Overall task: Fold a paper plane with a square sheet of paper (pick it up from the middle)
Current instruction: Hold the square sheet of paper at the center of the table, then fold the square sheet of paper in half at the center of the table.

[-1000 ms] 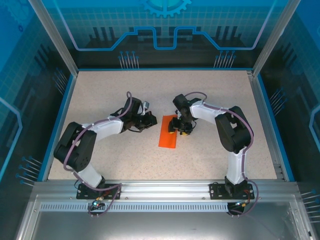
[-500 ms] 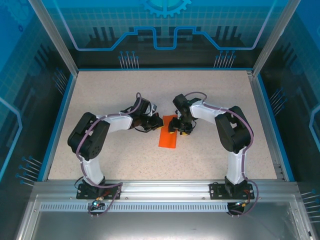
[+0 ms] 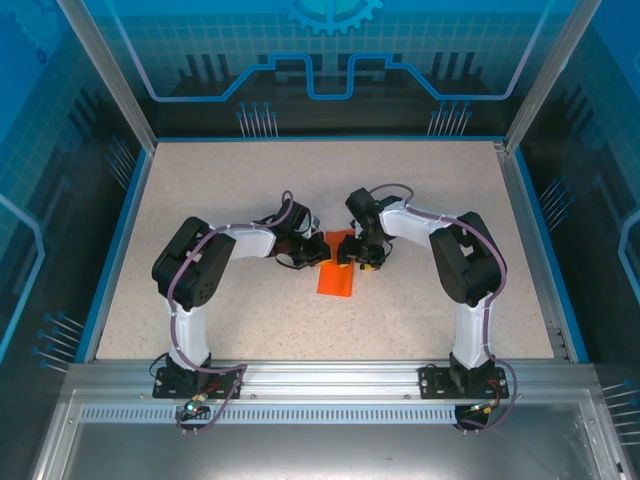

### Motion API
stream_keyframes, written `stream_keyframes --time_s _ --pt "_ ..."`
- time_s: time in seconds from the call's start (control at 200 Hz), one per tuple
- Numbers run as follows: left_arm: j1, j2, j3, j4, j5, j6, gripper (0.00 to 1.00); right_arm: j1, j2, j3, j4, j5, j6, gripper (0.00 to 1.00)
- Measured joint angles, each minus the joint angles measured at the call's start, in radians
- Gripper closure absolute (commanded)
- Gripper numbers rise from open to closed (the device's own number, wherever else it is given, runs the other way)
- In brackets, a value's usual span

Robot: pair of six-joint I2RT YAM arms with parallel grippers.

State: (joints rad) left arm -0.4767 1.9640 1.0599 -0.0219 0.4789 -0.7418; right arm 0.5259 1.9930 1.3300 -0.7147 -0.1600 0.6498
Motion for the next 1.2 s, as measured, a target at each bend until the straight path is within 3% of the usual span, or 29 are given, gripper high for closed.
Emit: stream_keyframes --time_s 0.55,0.63,0.745,0.85,1.2 --pt "-0.002 0.007 0.009 -0.009 -0.006 0.011 1.0 -0.013 -0.072 -0.063 0.057 -0.009 -0.008 0.39" --pt "-0.002 0.007 0.008 -0.006 -0.006 0.011 1.0 -0.045 -0.141 -0.121 0.107 -0.039 -0.008 0.48" --pt "-0.002 0.007 0.008 -0.003 -0.006 0.011 1.0 -0.091 -0.237 -0.19 0.21 -0.117 0.002 0.73" --pt "-0.002 0.007 0.007 -0.002 -0.006 0.011 1.0 -0.1 -0.257 -0.227 0.323 -0.206 0.024 0.89" --pt "-0.002 0.007 0.007 -0.002 -0.006 0.011 1.0 -0.099 -0.2 -0.317 0.525 -0.343 0.083 0.93"
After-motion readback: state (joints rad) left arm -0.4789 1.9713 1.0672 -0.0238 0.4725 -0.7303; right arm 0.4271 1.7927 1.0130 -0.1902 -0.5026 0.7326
